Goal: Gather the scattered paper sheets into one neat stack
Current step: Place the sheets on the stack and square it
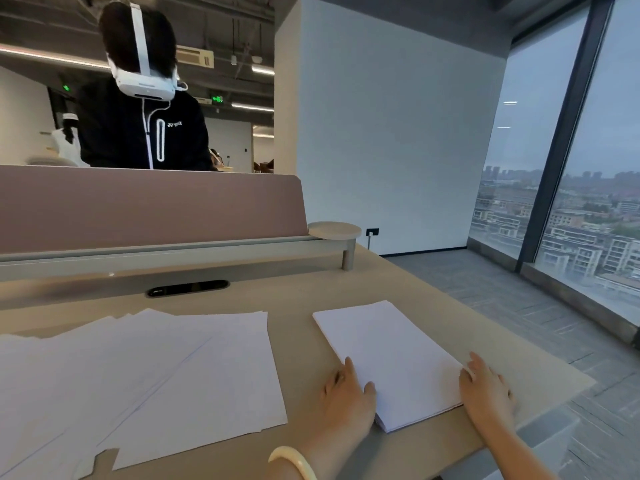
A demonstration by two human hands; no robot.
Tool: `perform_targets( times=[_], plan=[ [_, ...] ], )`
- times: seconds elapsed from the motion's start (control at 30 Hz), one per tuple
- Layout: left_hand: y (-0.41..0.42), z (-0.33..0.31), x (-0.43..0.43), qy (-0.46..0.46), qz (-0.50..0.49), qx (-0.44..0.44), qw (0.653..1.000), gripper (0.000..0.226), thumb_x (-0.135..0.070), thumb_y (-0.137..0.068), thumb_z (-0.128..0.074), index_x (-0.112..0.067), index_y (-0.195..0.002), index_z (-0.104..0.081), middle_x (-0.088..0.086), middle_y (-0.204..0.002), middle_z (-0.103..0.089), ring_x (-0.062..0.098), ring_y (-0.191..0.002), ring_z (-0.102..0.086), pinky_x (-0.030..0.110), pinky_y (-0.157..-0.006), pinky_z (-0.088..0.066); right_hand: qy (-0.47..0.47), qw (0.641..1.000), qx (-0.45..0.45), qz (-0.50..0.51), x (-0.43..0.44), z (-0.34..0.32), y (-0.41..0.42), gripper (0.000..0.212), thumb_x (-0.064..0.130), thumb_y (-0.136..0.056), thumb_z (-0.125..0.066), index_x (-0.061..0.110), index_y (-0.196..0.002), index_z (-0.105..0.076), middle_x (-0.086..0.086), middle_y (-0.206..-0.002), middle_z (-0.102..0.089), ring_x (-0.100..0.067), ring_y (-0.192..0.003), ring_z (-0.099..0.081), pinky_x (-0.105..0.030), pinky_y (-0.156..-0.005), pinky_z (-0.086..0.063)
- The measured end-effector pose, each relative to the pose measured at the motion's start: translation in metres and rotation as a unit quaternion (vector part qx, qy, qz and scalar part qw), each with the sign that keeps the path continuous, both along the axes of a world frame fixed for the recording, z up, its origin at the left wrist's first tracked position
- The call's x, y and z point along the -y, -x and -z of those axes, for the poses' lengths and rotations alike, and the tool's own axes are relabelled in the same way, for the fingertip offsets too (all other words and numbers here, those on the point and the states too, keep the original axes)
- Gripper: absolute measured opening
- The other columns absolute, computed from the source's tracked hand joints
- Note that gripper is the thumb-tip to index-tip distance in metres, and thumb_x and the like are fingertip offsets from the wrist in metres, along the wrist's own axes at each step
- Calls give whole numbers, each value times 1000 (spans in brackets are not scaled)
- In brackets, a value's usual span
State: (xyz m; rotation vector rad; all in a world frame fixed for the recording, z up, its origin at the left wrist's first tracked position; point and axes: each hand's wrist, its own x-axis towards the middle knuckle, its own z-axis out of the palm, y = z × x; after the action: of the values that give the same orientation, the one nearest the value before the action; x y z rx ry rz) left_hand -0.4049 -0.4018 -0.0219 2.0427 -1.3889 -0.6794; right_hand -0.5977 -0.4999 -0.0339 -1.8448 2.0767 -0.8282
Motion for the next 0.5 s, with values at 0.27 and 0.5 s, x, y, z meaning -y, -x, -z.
perform_targets(
  times=[0.27, 0.5],
  plan=[
    [-28, -16, -17, 85, 1, -25, 996, 64, -41, -94, -39, -20, -150, -14, 0, -146, -38, 22, -129, -42, 38, -108, -38, 72, 995, 49, -50, -31, -26, -30, 47, 31, -97, -41, 20, -142, -36, -7, -148, -39, -28, -138, -32, -46, -114, -22],
    [-98, -40, -80, 107, -50, 0, 993, 65, -35, -96, -40, -21, -151, -9, 3, -157, -18, 28, -139, -30, 40, -113, -30, 108, 978, 77, -159, -84, -51, -120, 37, 28, -97, -44, 22, -133, -48, -1, -140, -49, -23, -131, -40, -41, -110, -21]
  ],
)
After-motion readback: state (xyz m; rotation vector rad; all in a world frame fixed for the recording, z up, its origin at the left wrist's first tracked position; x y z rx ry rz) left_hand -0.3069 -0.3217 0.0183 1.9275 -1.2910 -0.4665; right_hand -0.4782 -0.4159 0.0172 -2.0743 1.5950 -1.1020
